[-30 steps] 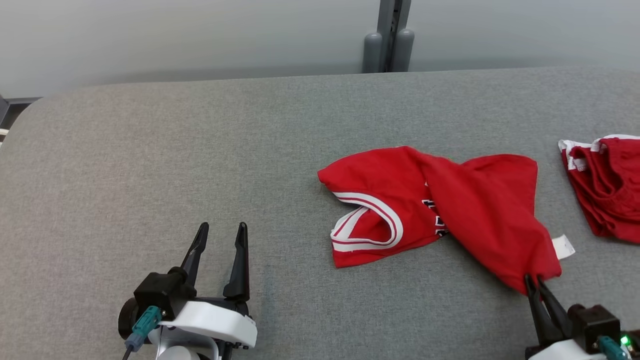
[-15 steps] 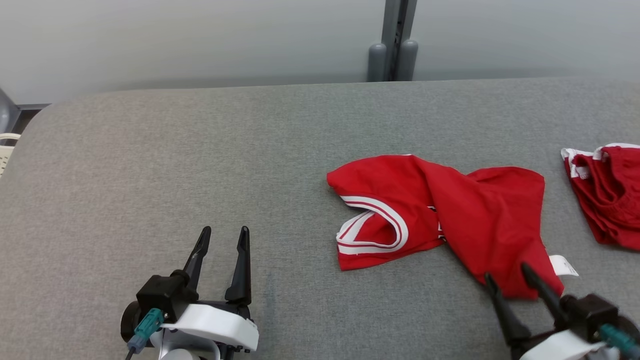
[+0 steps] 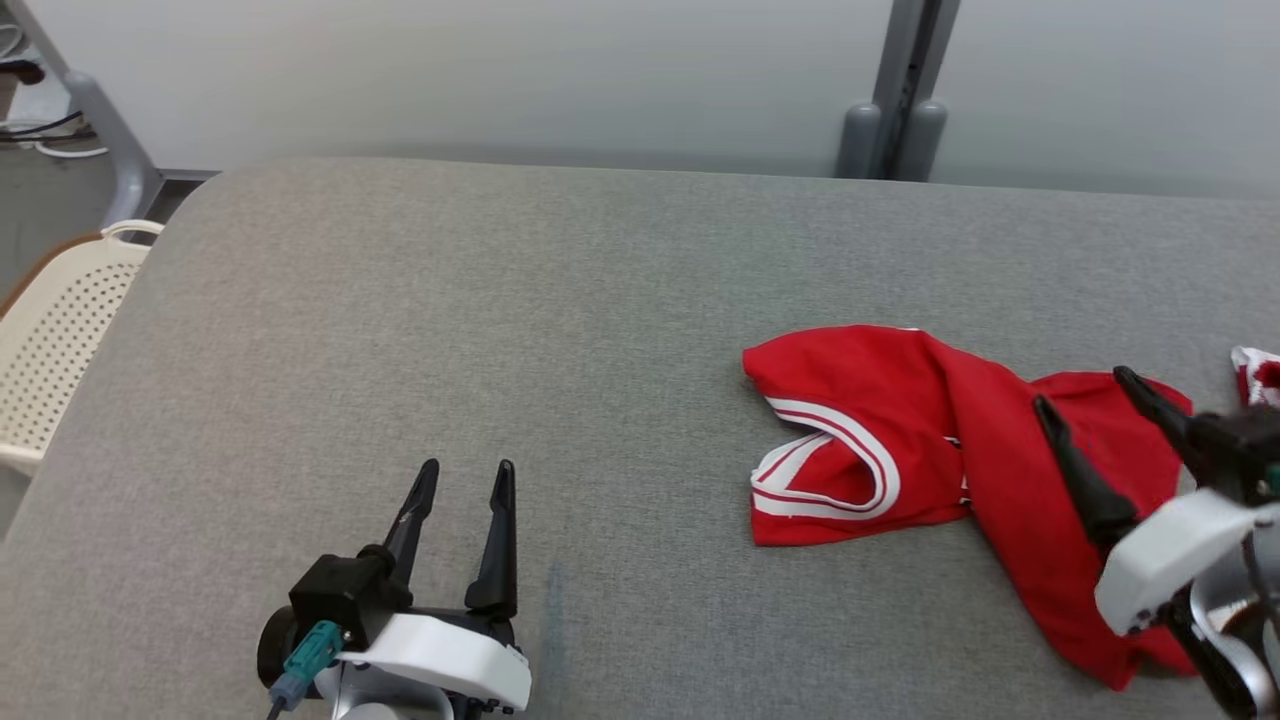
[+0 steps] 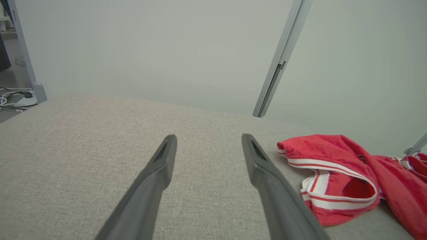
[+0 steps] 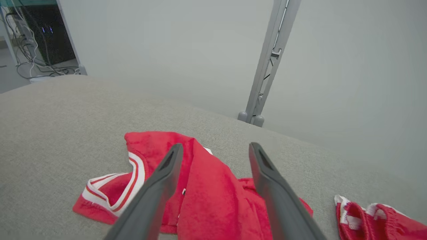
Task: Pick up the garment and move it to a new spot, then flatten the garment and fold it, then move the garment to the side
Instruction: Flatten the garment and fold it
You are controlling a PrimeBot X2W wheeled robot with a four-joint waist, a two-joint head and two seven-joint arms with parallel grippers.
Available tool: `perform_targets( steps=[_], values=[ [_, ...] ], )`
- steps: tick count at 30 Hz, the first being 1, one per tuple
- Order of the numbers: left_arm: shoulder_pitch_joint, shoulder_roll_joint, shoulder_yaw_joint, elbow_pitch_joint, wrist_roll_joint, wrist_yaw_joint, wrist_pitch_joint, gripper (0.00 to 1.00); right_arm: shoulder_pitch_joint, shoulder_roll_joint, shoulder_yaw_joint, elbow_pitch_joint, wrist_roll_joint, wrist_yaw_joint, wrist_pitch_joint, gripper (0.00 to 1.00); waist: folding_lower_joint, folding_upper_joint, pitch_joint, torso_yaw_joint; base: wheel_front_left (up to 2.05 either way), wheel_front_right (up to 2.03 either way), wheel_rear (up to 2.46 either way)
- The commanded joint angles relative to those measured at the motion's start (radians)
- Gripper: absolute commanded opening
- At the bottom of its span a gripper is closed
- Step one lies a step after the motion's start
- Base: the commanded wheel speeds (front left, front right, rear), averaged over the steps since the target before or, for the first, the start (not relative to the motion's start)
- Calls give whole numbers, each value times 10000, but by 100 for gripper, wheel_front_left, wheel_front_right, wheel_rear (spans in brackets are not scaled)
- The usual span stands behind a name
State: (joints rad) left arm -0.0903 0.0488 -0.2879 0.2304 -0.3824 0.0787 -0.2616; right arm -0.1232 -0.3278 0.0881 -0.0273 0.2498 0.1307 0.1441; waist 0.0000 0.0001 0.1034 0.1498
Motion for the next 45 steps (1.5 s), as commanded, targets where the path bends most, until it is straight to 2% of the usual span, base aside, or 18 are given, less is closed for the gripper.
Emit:
perform_targets(
  steps=[1, 9, 20, 21, 22, 23, 24, 26, 30, 38, 42, 45],
  values=[
    [-94, 41, -45, 10, -77, -59, -45, 100, -309, -290, 143, 221, -19, 3, 223, 100, 0, -1, 47, 184, 0, 0, 0],
    [-314, 36, -299, 55, -155, -17, -45, 100, -3003, -1167, 1982, 3129, 664, 1, 1187, 100, 0, -1, 261, 1011, 0, 0, 0],
    [-342, 36, -438, -16, -301, 98, -45, 100, -5034, -1444, 3951, 6884, 1835, 1, 1788, 98, 0, -1, 547, 1956, 0, 0, 0],
    [-323, 38, -435, -18, -303, 102, -45, 100, -5101, -1450, 4051, 7053, 1933, 1, 1771, 62, 0, -1, 546, 1967, 0, 0, 0],
    [-311, 39, -426, -22, -306, 112, -45, 100, -5165, -1442, 4141, 7207, 2036, 1, 1739, 39, 0, -1, 543, 1970, 0, 0, 0],
    [-305, 38, -429, -23, -307, 122, -45, 100, -5237, -1431, 4236, 7336, 2116, 1, 1694, 24, 0, -1, 539, 1968, 0, 0, 0],
    [-301, 41, -426, -24, -310, 133, -45, 100, -5316, -1425, 4307, 7446, 2184, 1, 1610, 4, 0, -1, 533, 1961, 0, 0, 0],
    [-303, 41, -421, -31, -311, 136, -45, 100, -5424, -1437, 4343, 7564, 2221, 1, 1510, 0, 0, -1, 534, 1948, 0, 0, 0],
    [-345, 41, -395, -43, -291, 108, -45, 100, -5871, -1376, 4370, 8022, 2238, 1, 756, 0, 0, -1, 531, 1874, 0, 0, 0],
    [-296, 41, -275, 53, -148, 78, -45, 100, -7063, -1053, 3865, 8874, 1422, 1, -1498, 0, 0, -1, 264, 1642, 0, 0, 0],
    [-213, 39, -197, 100, -78, 42, -45, 100, -7611, -737, 3887, 8836, 1088, 1, -2525, 0, 0, -1, 75, 1516, 0, 0, 0],
    [-168, 39, -122, 119, -16, 35, -45, 100, -7736, -373, 4277, 8571, 965, 1, -2944, 0, 0, -1, -44, 1423, 0, 0, 0]
  ],
)
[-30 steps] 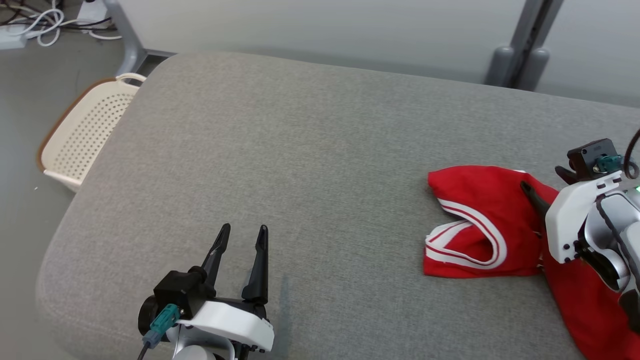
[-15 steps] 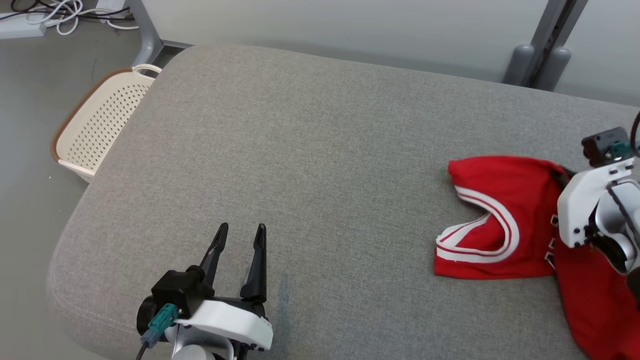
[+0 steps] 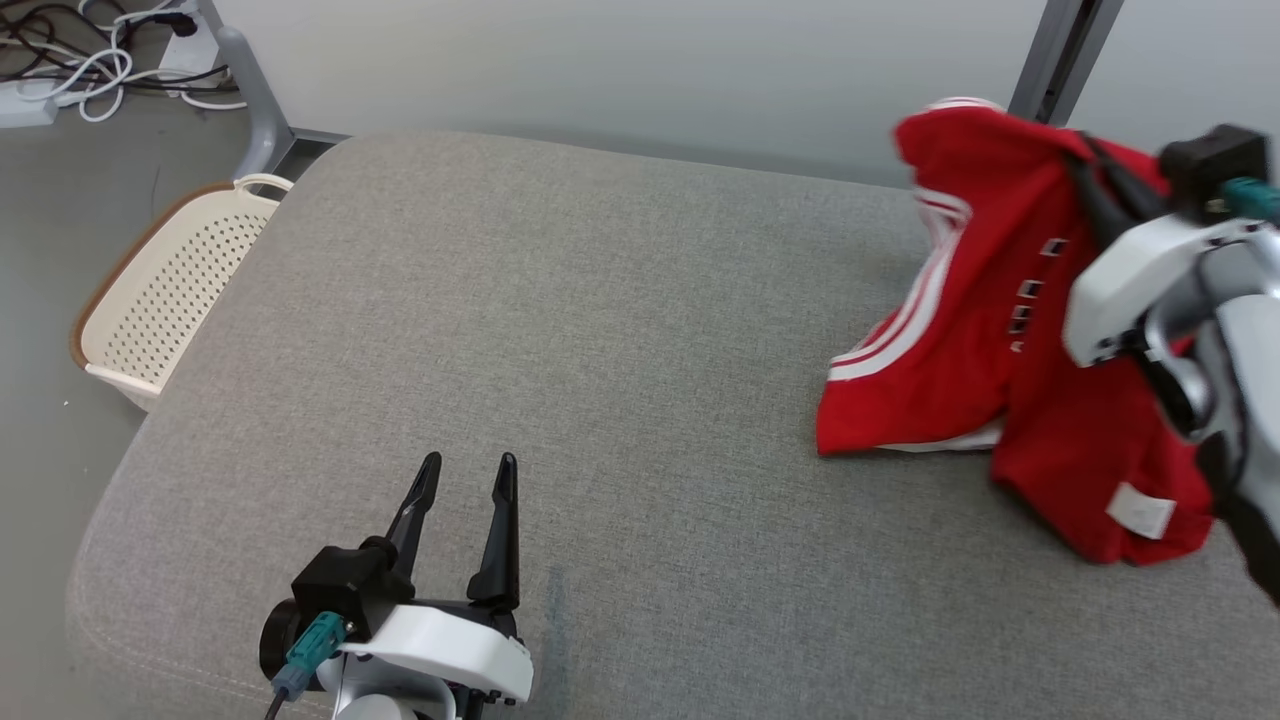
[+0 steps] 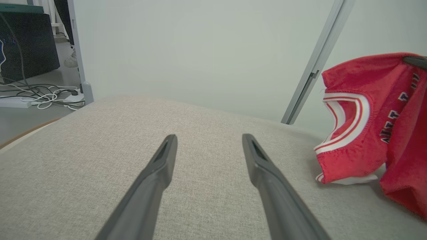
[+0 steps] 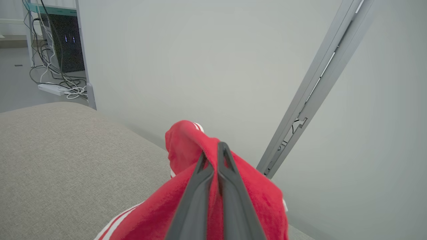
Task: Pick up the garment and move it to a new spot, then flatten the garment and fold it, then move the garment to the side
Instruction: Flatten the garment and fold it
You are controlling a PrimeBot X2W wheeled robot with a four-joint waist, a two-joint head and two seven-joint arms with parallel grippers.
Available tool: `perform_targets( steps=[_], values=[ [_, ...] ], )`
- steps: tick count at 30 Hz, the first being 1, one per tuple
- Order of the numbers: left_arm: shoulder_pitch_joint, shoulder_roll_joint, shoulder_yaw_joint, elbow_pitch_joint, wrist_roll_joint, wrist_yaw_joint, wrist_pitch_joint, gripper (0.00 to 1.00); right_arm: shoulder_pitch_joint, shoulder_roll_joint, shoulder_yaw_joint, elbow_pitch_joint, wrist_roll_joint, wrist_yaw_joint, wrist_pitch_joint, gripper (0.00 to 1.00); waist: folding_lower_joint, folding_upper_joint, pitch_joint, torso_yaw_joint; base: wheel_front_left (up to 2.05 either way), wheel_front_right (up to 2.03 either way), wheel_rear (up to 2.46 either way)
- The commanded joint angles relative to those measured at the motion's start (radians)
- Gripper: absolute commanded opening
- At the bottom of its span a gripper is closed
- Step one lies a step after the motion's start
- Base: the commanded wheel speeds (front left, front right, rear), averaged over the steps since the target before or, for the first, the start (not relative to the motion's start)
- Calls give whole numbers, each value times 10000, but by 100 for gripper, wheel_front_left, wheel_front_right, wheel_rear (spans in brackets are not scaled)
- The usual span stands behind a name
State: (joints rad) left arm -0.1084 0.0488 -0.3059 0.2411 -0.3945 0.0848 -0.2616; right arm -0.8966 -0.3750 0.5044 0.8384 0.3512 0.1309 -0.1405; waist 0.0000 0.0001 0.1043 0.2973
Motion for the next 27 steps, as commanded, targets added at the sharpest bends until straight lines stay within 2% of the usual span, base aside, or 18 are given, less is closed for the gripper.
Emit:
perform_targets(
  steps=[1, 7, 14, 19, 24, 25, 27],
  values=[
    [36, 41, 78, 16, 122, -40, -45, 100, 56, 218, 338, -194, -27, -1, -181, 0, 0, -1, -77, -72, 0, 0, 0],
    [97, 41, 174, 3, 159, -80, -45, 100, 983, 896, 2110, -1054, 395, -1, -302, 0, 0, -1, -160, -152, 0, 0, 0],
    [135, 41, 263, -81, 172, -97, -45, 100, 2496, 1210, 4080, -2056, 1020, -1, -302, 0, 0, -1, -175, -157, 0, 0, 0],
    [145, 39, 342, -128, 212, -66, -45, 100, 3414, 1461, 4850, -2547, 1278, -1, -370, 0, 0, -1, -190, -268, 0, 0, 0],
    [178, 39, 381, -147, 217, -45, -45, 100, 3982, 1615, 5163, -2705, 1334, -1, -268, 0, 0, -1, -216, -392, 0, 0, 0],
    [187, 39, 387, -146, 221, -45, -45, 100, 4123, 1641, 5237, -2758, 1365, 1, -213, 18, 0, -1, -221, -432, 0, 0, 0],
    [188, 41, 392, -146, 220, -50, -45, 100, 4289, 1646, 5382, -2999, 1428, 1, -207, 100, 0, -1, -228, -504, 0, 0, 0]
  ],
)
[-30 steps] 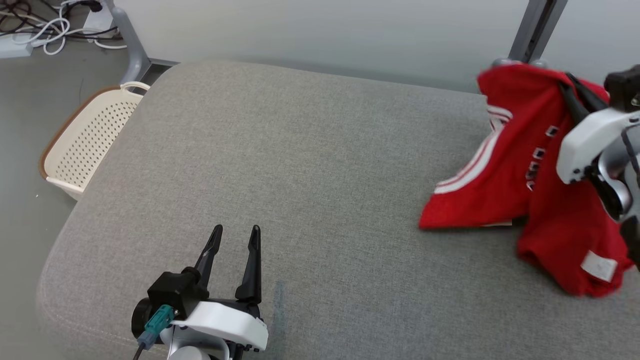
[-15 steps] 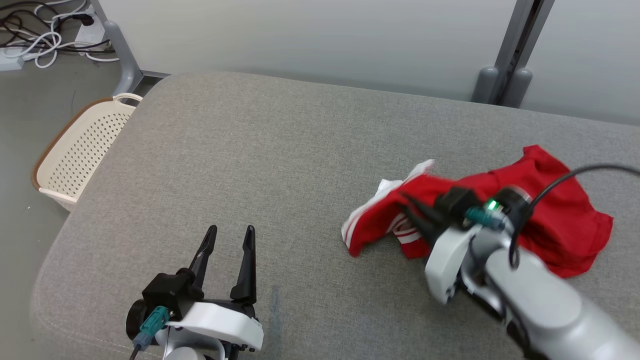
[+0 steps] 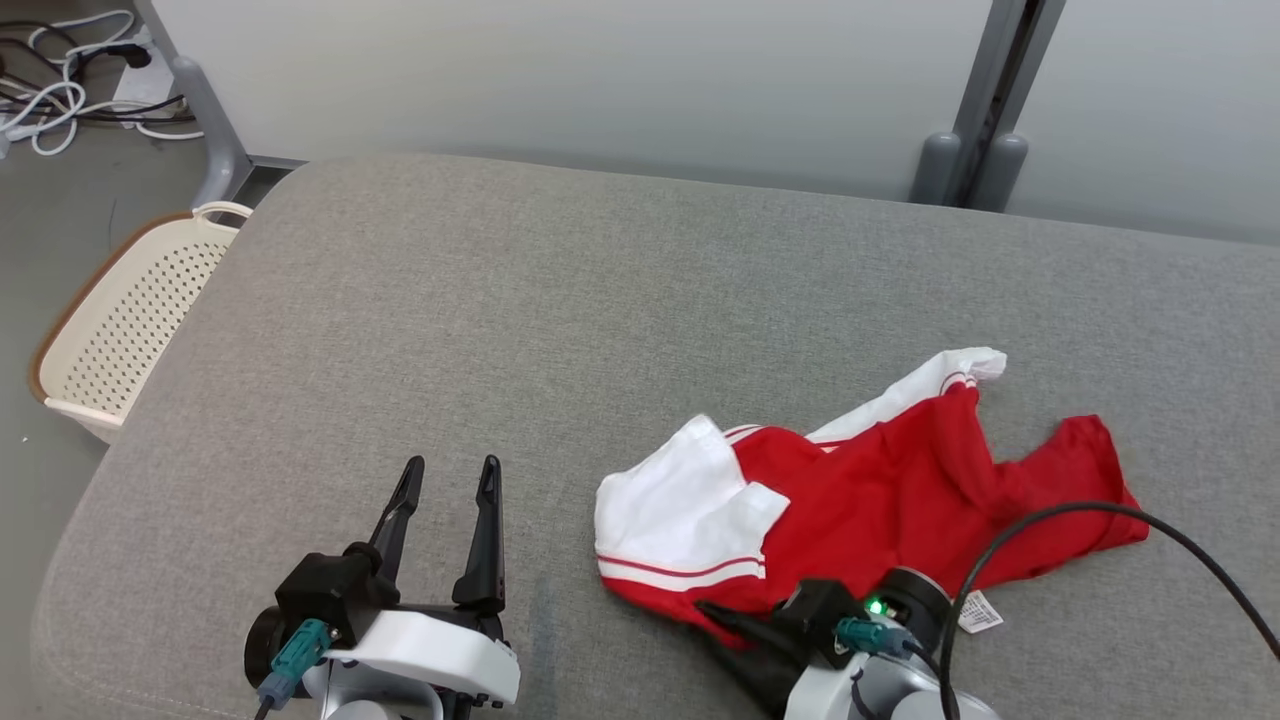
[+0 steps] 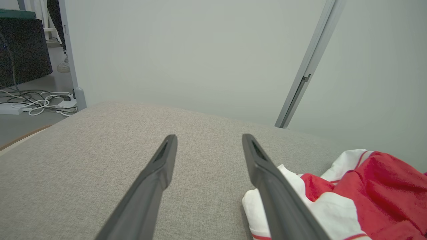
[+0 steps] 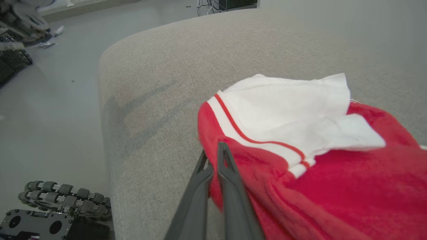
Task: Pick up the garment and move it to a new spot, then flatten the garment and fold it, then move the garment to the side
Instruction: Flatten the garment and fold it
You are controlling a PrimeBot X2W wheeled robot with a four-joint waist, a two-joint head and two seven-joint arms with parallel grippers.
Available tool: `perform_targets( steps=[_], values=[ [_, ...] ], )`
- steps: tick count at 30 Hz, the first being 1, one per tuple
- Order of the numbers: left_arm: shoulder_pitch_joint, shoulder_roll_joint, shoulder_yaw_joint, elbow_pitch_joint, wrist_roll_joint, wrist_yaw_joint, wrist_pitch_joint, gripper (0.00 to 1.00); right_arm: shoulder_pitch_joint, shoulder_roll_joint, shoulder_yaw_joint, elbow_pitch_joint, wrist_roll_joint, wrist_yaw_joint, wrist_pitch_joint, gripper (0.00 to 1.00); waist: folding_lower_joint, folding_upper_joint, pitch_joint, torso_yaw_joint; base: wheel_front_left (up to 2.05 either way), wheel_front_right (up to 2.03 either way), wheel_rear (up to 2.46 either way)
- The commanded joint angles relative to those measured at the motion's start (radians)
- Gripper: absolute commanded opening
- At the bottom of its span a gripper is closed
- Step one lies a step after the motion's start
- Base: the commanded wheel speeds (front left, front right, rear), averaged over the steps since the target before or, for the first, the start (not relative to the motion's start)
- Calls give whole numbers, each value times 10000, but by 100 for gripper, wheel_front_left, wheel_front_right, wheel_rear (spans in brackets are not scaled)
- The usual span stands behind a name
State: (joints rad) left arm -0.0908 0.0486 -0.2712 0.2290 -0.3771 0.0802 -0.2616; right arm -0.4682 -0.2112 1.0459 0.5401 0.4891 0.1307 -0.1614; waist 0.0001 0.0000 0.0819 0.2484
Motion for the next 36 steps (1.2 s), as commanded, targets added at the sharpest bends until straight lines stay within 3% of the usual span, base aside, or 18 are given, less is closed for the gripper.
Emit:
perform_targets(
  steps=[1, 7, 11, 16, 24, 25, 27, 30, 36],
  values=[
    [14, 43, 43, -23, 44, -6, -45, 100, 84, -11, 16, -151, 119, 3, 7, 100, -1, 0, -10, -47, 0, 0, 0],
    [70, 43, 36, -22, 30, -2, -45, 100, 294, -368, -440, -1419, 398, 3, -29, 100, -1, 0, -54, -173, 0, 0, 0],
    [91, 41, 17, -24, 15, -29, -45, 100, 466, -670, -1646, -1972, 203, 1, 313, 100, -1, 0, -66, -151, 0, 0, 0],
    [9, 41, -56, -23, -16, -39, -45, 100, 738, -494, -3170, -1520, -446, 3, 1036, 100, -1, 0, -39, 27, 0, 0, 0],
    [-90, 43, -58, 18, -3, -47, -45, 100, 967, 55, -3845, -53, -774, 1, 1695, 100, -1, 0, -24, 445, 0, 0, 0],
    [-84, 40, -54, 20, 0, -50, -45, 100, 959, 164, -3905, 136, -790, 3, 1672, 93, -1, 0, -28, 476, 0, 0, 0],
    [-52, 41, -46, 28, 15, -58, -45, 100, 923, 356, -4010, 418, -890, 3, 1675, 47, -1, 0, -49, 524, 0, 0, 0],
    [-19, 41, -54, 41, 29, -70, -45, 100, 852, 554, -3924, 713, -967, 3, 1530, 0, -1, 0, -72, 577, 0, 0, 0],
    [85, 41, 19, 58, 68, -41, -45, 100, 767, 807, -3233, 482, -876, 3, 932, 0, -1, 0, -180, 537, 0, 0, 0]
  ],
)
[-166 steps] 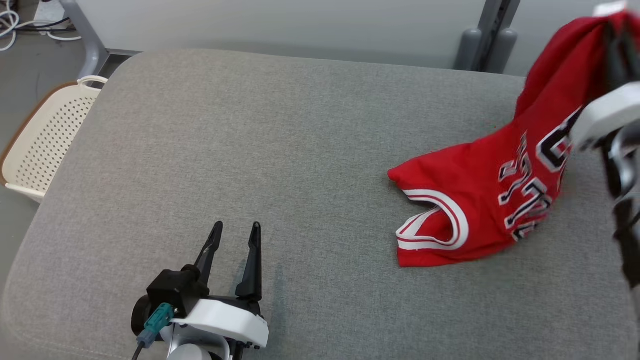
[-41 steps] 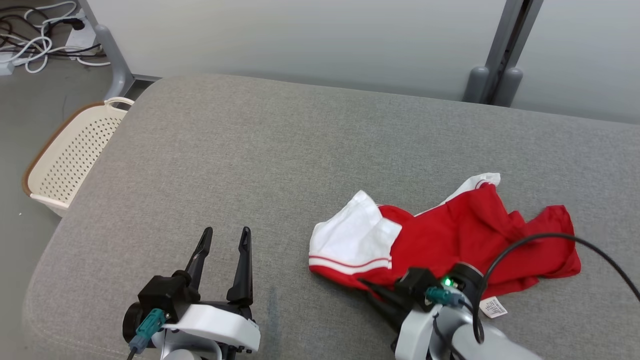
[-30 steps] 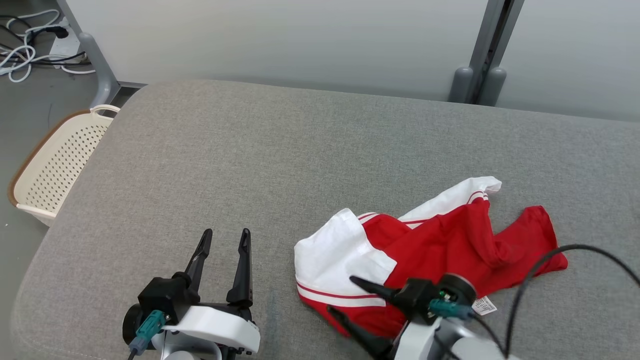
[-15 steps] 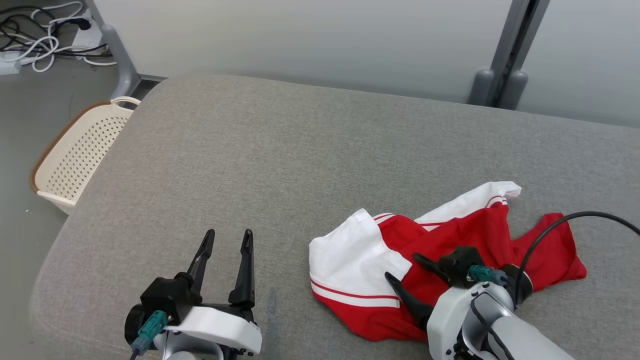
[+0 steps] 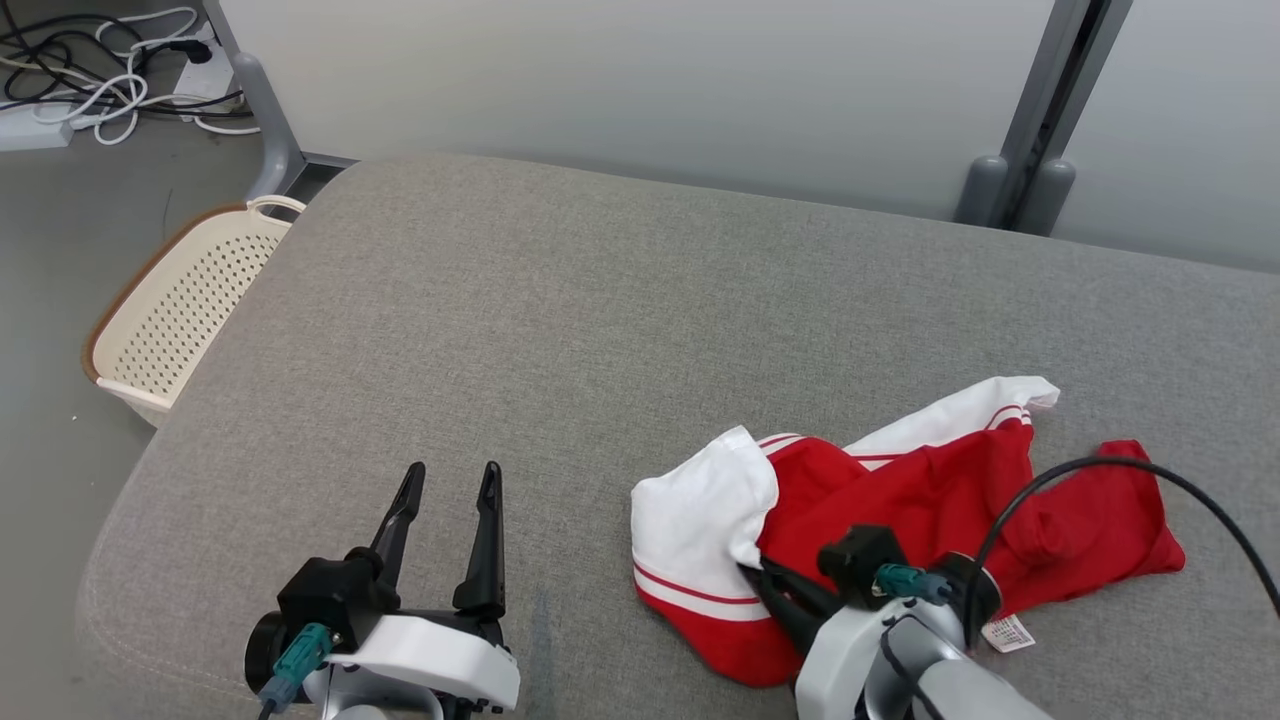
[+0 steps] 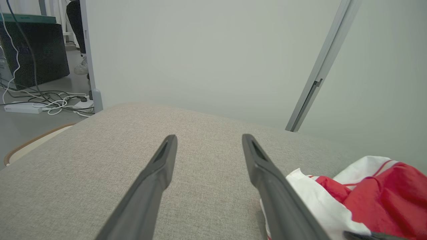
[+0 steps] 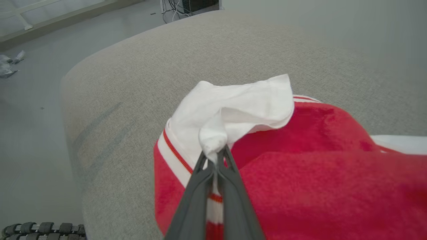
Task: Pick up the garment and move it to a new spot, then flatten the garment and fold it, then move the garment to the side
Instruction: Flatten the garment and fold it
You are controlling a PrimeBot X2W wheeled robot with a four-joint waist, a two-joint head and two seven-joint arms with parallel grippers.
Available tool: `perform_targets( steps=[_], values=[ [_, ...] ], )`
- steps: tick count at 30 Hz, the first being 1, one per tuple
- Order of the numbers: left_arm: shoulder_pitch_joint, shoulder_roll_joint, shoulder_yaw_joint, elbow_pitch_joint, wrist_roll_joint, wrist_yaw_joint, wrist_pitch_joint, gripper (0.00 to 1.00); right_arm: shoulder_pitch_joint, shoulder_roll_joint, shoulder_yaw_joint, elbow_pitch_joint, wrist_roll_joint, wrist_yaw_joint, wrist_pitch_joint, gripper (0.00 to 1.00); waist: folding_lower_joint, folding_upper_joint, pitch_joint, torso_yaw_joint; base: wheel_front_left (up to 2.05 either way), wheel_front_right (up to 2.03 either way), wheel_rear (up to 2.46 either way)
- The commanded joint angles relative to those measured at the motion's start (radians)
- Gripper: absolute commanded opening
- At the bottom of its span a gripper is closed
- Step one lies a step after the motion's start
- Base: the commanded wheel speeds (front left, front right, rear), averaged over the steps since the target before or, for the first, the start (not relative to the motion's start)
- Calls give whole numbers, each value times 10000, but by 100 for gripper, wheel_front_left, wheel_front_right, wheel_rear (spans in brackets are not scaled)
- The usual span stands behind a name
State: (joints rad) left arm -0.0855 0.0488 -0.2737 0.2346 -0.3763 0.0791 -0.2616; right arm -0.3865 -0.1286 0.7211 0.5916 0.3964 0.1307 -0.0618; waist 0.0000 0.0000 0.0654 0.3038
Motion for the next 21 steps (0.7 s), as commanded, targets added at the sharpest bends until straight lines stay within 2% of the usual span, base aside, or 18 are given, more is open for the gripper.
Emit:
perform_targets(
  steps=[1, 13, 14, 16, 17, 21],
  values=[
    [58, 41, 65, 5, 59, -24, -45, 100, -43, -4, 219, -153, 66, 3, -151, 0, 0, 0, -39, -39, 0, 0, 0],
    [189, 41, 340, -143, 243, -15, -45, 100, 86, -506, 3324, -1517, 339, 3, -191, 0, 0, 0, -208, -284, 0, 0, 0],
    [191, 39, 361, -151, 251, -21, -45, 100, 9, -588, 3593, -1559, 375, 3, -188, 4, 0, 0, -209, -292, 0, 0, 0],
    [200, 41, 405, -162, 274, -29, -45, 100, -147, -744, 4023, -1560, 391, 3, -125, 50, 0, 0, -211, -310, 0, 0, 0],
    [208, 41, 423, -167, 271, -31, -45, 100, -201, -808, 4109, -1552, 434, 3, -156, 98, 0, 0, -210, -323, 0, 0, 0],
    [248, 39, 435, -181, 266, -46, -45, 100, -306, -1036, 4083, -1668, 733, 3, -336, 100, 0, 0, -203, -366, 0, 0, 0]
  ],
)
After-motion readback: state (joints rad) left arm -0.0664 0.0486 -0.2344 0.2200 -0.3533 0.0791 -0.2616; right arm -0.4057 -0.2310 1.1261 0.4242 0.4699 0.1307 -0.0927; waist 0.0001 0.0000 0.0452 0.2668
